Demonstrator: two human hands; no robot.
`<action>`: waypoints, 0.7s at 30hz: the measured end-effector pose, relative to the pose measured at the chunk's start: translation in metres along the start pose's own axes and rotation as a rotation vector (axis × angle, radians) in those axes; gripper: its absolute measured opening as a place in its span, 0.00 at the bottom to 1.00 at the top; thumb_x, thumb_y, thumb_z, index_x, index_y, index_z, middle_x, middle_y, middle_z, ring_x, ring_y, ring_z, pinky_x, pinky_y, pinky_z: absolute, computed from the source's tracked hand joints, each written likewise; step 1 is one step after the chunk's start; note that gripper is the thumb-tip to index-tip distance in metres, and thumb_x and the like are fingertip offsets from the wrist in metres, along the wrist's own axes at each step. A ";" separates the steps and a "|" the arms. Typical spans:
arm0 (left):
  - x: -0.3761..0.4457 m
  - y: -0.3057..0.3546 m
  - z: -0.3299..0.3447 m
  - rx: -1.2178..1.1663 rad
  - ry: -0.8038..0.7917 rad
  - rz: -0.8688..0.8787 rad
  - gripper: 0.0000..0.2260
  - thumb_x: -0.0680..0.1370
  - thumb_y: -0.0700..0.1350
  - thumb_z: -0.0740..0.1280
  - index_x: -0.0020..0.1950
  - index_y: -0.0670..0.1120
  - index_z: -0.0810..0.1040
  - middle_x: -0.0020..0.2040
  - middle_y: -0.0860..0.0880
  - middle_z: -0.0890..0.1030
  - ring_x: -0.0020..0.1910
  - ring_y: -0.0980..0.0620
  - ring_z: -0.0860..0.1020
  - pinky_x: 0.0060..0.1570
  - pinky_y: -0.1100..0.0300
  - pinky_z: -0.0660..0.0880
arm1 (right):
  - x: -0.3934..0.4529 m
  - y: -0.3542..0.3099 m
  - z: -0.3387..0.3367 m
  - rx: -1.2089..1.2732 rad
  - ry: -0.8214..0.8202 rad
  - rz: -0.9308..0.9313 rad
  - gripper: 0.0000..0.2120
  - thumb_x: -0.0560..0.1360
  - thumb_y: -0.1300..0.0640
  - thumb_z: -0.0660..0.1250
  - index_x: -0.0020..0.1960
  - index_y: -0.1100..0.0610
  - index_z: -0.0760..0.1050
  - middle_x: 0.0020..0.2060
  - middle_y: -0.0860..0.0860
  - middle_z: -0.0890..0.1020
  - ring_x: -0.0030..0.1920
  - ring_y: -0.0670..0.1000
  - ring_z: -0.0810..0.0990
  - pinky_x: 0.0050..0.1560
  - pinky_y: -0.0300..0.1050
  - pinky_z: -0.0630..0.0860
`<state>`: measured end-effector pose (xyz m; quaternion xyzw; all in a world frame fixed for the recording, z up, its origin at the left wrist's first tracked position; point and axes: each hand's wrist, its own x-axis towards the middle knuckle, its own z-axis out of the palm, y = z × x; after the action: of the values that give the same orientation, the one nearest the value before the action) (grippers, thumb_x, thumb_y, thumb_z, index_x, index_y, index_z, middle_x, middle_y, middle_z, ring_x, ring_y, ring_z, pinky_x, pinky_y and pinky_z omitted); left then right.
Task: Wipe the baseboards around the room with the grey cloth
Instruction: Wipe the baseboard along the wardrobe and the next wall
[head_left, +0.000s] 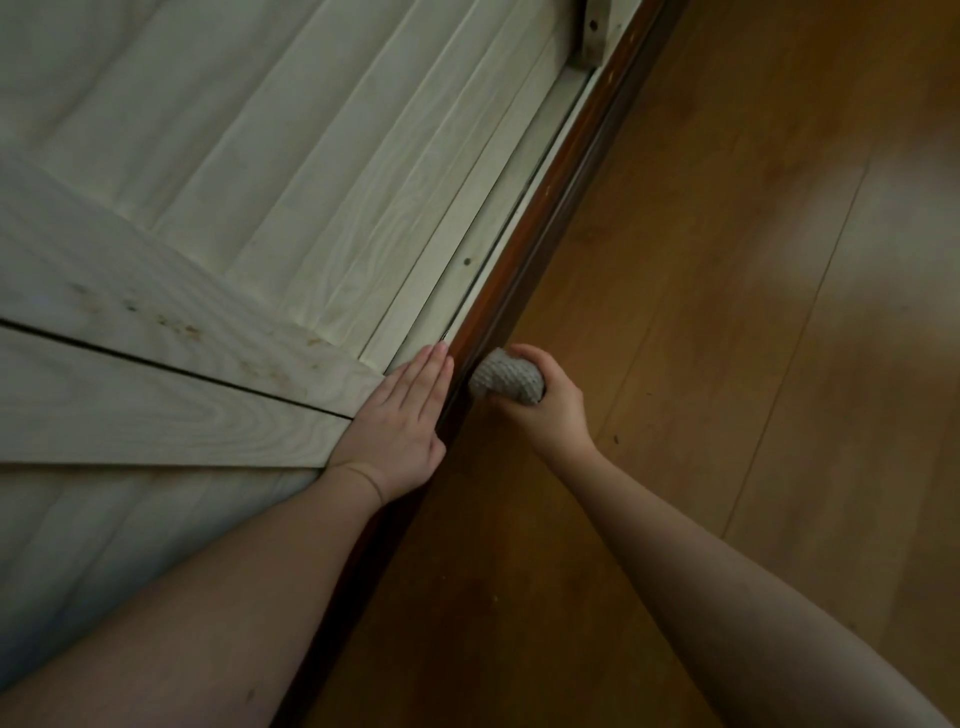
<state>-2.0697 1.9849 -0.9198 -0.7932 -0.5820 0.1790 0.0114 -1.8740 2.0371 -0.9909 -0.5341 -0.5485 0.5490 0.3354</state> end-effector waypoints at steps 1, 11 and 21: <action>0.000 0.000 0.000 -0.003 0.002 -0.001 0.36 0.78 0.51 0.56 0.80 0.39 0.43 0.81 0.40 0.46 0.81 0.45 0.46 0.79 0.49 0.47 | 0.001 -0.001 0.003 0.024 0.004 0.024 0.27 0.69 0.59 0.77 0.63 0.43 0.73 0.57 0.39 0.79 0.58 0.39 0.77 0.57 0.42 0.79; -0.001 -0.002 0.004 -0.027 0.016 -0.005 0.35 0.78 0.51 0.52 0.80 0.40 0.41 0.81 0.41 0.43 0.81 0.46 0.44 0.79 0.50 0.47 | 0.009 -0.006 0.007 0.037 -0.021 0.079 0.19 0.69 0.58 0.78 0.54 0.43 0.75 0.51 0.41 0.80 0.52 0.39 0.79 0.51 0.39 0.80; -0.002 -0.001 0.005 -0.042 0.033 0.001 0.35 0.78 0.51 0.53 0.79 0.40 0.42 0.81 0.41 0.45 0.81 0.46 0.46 0.79 0.49 0.50 | 0.011 -0.009 0.005 0.016 -0.098 0.083 0.22 0.70 0.57 0.77 0.50 0.36 0.70 0.52 0.41 0.79 0.52 0.40 0.79 0.42 0.32 0.78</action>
<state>-2.0727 1.9822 -0.9233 -0.7965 -0.5848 0.1536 0.0041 -1.8831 2.0477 -0.9857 -0.5262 -0.5370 0.5924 0.2894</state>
